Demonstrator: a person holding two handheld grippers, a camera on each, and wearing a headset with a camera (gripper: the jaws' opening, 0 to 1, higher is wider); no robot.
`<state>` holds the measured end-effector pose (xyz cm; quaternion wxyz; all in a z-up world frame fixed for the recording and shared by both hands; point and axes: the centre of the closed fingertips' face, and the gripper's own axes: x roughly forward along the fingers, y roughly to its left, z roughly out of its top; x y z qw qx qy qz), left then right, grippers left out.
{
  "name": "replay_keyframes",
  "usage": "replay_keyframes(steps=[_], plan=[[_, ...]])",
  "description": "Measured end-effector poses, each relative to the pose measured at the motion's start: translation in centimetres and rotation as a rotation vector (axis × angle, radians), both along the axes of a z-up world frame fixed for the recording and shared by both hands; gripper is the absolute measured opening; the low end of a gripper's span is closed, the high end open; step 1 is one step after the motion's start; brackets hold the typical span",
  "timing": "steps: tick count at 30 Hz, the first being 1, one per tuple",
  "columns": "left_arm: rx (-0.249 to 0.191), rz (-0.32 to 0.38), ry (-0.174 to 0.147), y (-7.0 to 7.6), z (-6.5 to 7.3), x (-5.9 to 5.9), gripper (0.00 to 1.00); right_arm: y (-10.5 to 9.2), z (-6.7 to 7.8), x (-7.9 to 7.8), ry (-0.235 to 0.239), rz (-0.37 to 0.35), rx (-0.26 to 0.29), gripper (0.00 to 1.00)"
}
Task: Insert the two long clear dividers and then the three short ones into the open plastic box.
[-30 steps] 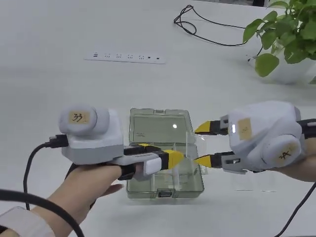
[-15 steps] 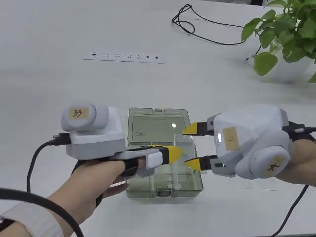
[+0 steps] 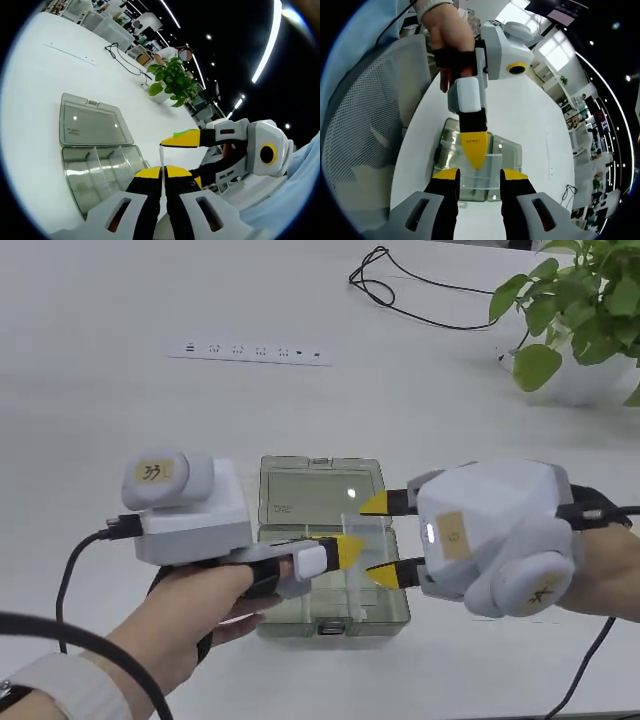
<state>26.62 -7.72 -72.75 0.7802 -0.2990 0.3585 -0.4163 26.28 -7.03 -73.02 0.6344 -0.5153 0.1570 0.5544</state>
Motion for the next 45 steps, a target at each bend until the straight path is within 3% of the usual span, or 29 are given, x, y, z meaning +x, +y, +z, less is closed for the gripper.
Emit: replay_keyframes(steps=[11,14,22,24,25,30,33,37,40,45], plan=[[-0.021,0.014,-0.008,0.3,0.3,0.1,0.00,0.2,0.3,0.1,-0.028,0.016,-0.001,0.34],[-0.006,0.009,-0.031,0.4,0.2,0.2,0.00,0.3,0.8,0.2,-0.002,-0.001,0.027,0.38],[0.068,-0.096,-0.162,0.8,0.1,-0.3,0.00,0.0,2.4,0.2,0.158,-0.061,0.123,0.39],[0.098,-0.138,-0.226,0.8,0.3,-0.6,0.00,0.0,2.9,0.3,0.224,-0.093,0.162,0.37],[0.101,-0.152,-0.241,0.8,0.4,-0.7,0.00,0.0,3.0,0.2,0.251,-0.097,0.168,0.36],[0.117,-0.245,-0.367,0.7,1.2,-1.2,0.00,-0.1,3.7,0.1,0.341,-0.094,0.172,0.32],[0.153,-0.311,-0.466,0.6,1.4,-1.6,0.00,-0.3,3.7,-0.3,0.398,-0.087,0.149,0.27],[0.189,-0.374,-0.517,0.6,1.3,-2.2,0.00,-0.7,3.1,-0.6,0.461,-0.067,0.098,0.22],[0.212,-0.415,-0.570,0.7,1.2,-2.5,0.00,-0.6,2.8,-1.1,0.479,-0.045,0.071,0.19],[0.227,-0.453,-0.612,0.6,1.1,-3.1,0.00,-0.2,2.5,-2.0,0.511,-0.018,0.034,0.14]])
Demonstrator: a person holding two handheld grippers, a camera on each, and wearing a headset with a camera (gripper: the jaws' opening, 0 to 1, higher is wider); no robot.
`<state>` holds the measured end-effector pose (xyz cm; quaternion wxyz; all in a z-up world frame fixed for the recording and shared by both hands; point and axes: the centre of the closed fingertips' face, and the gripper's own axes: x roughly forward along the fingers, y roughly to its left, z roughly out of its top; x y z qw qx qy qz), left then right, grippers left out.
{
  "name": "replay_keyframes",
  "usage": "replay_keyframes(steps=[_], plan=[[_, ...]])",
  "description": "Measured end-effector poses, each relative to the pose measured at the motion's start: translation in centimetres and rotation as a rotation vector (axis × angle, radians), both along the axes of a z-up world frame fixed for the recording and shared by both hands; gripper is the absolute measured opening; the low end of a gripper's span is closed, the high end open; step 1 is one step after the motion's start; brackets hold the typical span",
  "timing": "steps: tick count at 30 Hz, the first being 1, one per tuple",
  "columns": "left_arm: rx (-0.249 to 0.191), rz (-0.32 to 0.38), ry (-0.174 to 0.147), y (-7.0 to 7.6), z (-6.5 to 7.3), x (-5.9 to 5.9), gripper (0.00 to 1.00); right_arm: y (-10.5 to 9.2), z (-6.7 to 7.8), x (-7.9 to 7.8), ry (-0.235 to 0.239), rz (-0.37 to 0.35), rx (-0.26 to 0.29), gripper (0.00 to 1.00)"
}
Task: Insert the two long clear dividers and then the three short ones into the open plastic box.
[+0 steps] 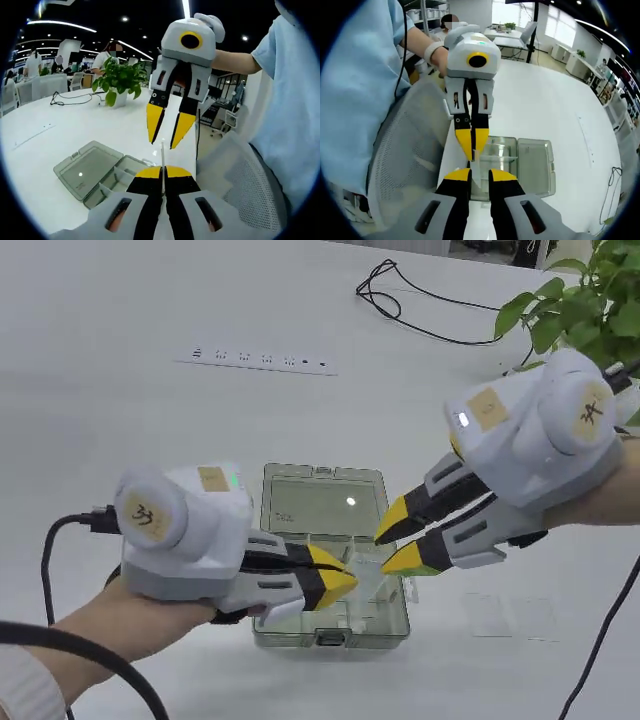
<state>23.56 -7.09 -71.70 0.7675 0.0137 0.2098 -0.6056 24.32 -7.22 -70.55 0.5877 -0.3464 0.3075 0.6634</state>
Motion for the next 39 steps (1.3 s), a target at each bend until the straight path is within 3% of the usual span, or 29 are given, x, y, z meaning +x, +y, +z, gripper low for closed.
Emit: replay_keyframes(steps=[5,6,11,21,31,39], plan=[[0.005,-0.029,-0.040,-0.1,0.1,-0.4,0.00,0.3,-0.4,-0.8,0.030,0.032,-0.018,0.07],[0.006,-0.033,-0.046,-0.1,0.1,-0.5,0.00,0.2,-0.5,-1.3,0.058,0.048,-0.029,0.04],[0.013,-0.055,-0.080,0.0,0.0,-0.9,0.00,0.4,-0.7,-1.6,0.062,0.063,-0.042,0.03],[0.022,-0.051,-0.083,0.2,-0.1,-0.8,0.00,0.6,-0.8,-1.9,0.069,0.059,-0.059,0.02],[0.041,-0.003,-0.074,1.0,-0.5,-0.5,0.00,1.4,-0.9,-1.7,0.079,0.055,-0.062,0.02],[0.051,0.046,-0.065,1.6,-0.8,-0.1,0.21,2.0,-1.0,-1.2,0.081,0.046,-0.057,0.02]])
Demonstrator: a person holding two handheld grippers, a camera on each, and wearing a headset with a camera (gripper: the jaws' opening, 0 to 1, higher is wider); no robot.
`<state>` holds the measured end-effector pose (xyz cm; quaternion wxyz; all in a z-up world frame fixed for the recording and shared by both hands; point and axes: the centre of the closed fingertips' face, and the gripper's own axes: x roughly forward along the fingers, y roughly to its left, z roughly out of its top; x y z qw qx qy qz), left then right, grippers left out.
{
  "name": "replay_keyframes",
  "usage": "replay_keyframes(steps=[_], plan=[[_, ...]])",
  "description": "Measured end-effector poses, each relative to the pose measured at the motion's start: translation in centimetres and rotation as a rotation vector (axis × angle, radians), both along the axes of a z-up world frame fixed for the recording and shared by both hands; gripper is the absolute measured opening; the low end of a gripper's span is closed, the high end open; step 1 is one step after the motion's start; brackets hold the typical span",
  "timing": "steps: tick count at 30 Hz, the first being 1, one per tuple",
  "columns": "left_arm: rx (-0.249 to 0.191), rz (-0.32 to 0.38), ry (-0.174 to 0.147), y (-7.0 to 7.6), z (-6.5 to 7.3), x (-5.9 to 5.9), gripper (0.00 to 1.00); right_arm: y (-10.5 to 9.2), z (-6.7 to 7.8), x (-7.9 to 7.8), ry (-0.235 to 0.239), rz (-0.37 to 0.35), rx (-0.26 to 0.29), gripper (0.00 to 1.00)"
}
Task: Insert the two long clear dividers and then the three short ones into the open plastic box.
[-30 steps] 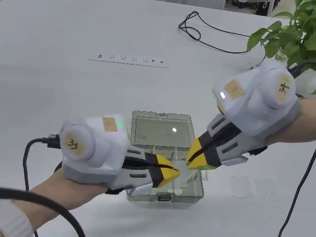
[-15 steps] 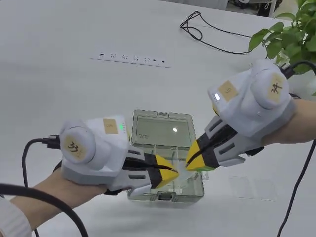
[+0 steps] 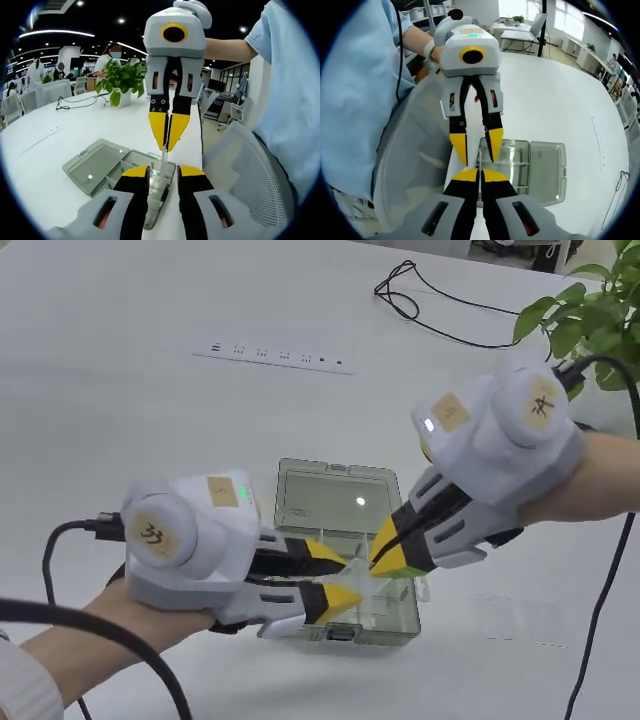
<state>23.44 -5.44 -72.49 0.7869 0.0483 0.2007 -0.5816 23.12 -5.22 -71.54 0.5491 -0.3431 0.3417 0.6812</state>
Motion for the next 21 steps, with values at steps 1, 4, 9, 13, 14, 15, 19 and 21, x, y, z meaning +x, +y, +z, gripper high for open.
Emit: replay_keyframes(steps=[1,4,9,13,14,15,19,21], plan=[[-0.001,0.010,0.001,0.1,0.0,0.1,0.25,0.1,0.0,0.1,-0.002,-0.001,0.000,0.02],[0.019,0.050,0.007,0.7,-0.5,0.4,0.42,0.3,-0.1,0.5,-0.002,-0.007,0.000,0.02],[0.035,0.117,0.003,1.6,-1.0,1.0,0.72,0.6,-0.4,1.1,-0.001,-0.013,-0.002,0.02],[0.061,0.167,0.003,2.4,-1.5,1.6,0.91,0.9,-0.6,1.6,-0.004,-0.019,-0.003,0.02],[0.066,0.179,0.010,2.6,-1.6,1.7,0.94,1.0,-0.7,1.8,-0.005,-0.022,-0.003,0.02],[0.070,0.186,0.013,2.8,-1.7,1.7,0.97,1.2,-0.7,2.0,-0.005,-0.028,-0.001,0.02],[0.080,0.211,0.013,3.4,-1.9,1.9,1.00,1.7,-0.8,2.5,-0.005,-0.044,0.004,0.02],[0.083,0.219,0.012,3.6,-2.0,2.0,1.00,1.9,-1.0,2.7,-0.008,-0.050,0.002,0.02]])
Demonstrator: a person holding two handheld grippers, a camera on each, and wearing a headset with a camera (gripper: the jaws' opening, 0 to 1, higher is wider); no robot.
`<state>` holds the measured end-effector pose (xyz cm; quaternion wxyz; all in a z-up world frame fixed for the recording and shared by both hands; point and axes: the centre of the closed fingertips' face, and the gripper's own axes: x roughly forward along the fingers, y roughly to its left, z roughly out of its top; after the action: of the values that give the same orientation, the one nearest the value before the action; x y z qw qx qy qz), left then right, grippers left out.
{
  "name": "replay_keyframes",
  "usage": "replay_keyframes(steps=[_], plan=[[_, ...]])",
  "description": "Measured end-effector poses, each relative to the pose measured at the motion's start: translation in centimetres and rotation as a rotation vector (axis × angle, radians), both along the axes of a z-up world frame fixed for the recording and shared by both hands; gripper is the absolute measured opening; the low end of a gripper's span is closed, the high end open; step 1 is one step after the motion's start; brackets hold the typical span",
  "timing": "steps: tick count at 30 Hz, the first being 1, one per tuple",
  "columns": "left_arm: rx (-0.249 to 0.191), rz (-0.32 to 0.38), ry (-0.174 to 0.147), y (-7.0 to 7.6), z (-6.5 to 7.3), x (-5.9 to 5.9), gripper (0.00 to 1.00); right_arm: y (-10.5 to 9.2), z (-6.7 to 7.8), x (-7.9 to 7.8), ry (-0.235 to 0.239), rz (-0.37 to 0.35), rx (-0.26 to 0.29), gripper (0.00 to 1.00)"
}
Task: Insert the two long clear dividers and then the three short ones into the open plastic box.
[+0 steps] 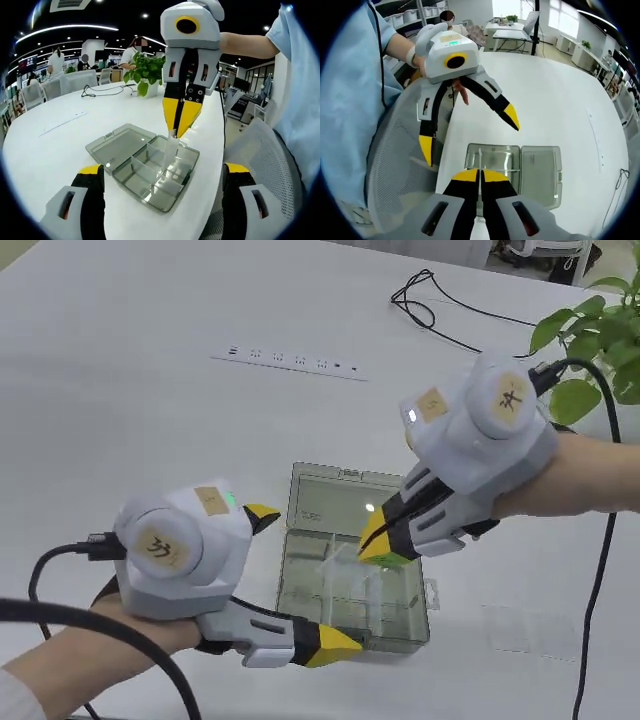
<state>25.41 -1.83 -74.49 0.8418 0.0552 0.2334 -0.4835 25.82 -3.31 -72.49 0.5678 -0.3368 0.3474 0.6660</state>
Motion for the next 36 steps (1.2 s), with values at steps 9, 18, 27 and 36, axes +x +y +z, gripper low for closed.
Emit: replay_keyframes(steps=[9,18,27,36], plan=[[0.013,0.030,0.007,1.0,-0.5,-0.1,1.00,1.6,-0.9,1.8,-0.001,-0.104,0.010,0.02],[0.011,0.052,0.012,1.7,-0.7,-0.5,1.00,2.2,-2.0,1.7,0.005,-0.107,-0.010,0.02],[0.006,0.050,0.015,1.6,-0.7,-0.6,0.99,1.7,-2.6,1.6,0.003,-0.102,-0.024,0.02],[0.005,0.051,0.018,1.6,-0.8,-0.6,0.98,1.7,-3.3,1.6,-0.004,-0.093,-0.041,0.02]])
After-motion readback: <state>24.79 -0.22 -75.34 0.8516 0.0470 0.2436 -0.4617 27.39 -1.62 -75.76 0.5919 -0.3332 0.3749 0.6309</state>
